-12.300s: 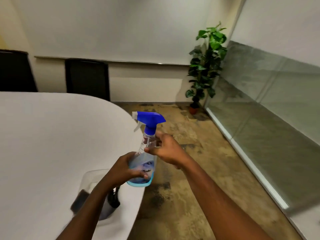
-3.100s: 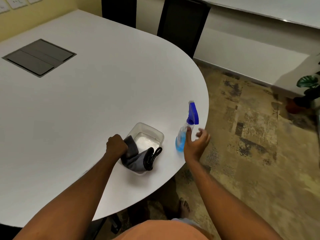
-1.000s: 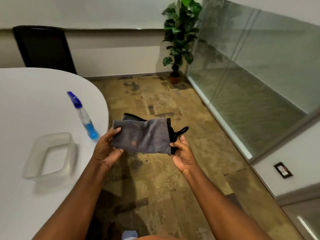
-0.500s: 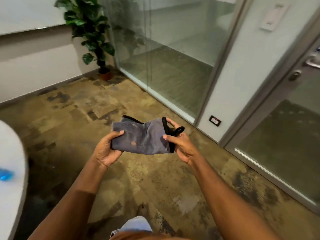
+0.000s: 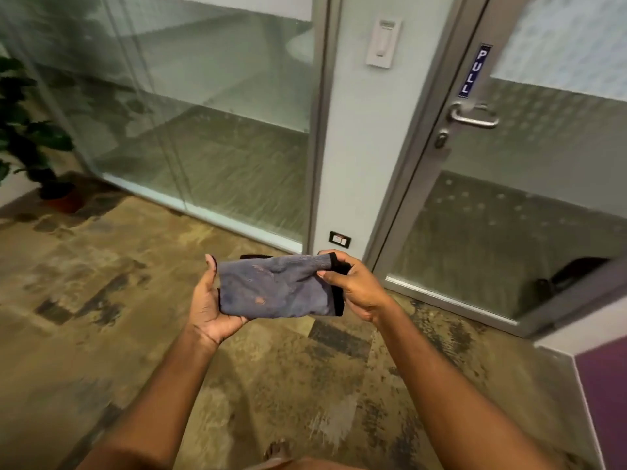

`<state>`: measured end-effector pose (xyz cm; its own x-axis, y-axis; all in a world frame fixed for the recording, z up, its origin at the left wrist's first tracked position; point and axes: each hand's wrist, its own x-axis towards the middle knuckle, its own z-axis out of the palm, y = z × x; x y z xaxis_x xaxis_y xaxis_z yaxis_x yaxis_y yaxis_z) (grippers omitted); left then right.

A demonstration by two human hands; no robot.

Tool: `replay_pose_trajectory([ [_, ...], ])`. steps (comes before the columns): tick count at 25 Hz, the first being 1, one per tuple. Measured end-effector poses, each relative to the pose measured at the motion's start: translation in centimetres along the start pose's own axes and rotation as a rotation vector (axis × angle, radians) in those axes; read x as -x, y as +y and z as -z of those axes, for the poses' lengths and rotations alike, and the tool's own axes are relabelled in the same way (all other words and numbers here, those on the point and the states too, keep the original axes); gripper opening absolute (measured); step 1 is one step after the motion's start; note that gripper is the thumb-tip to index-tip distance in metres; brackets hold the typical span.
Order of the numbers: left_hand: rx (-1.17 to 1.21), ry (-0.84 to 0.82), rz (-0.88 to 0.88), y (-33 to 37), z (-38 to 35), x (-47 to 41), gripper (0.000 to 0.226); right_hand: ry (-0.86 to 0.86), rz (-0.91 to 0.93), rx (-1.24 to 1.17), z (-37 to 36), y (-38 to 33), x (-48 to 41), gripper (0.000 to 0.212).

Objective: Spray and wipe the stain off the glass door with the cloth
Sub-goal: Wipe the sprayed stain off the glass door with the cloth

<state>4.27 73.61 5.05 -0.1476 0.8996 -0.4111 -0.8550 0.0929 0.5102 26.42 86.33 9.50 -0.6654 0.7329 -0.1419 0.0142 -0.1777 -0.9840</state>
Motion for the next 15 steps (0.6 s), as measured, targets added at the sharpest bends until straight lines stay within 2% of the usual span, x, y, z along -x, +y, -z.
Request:
replay_pose_trajectory([
  [4,-0.087,0.086,0.171,1.1,-2.7,-6.3,0.042,0.089,0.028,-0.012,3.0,-2.1,-0.8,0.025],
  [7,-0.17,0.093,0.257,-0.7,-5.7,-10.4,0.027,0.212,0.032,-0.056,5.7,-2.3,-0.1,0.02],
  [11,-0.165,0.0,0.344,-4.7,-10.2,-14.0,0.029,0.41,0.004,-0.105,10.5,-1.7,2.0,0.018],
  [15,-0.134,-0.049,0.378,-9.4,-14.6,-16.4,0.027,0.496,-0.099,-0.208,15.6,-0.5,4.6,0.019],
])
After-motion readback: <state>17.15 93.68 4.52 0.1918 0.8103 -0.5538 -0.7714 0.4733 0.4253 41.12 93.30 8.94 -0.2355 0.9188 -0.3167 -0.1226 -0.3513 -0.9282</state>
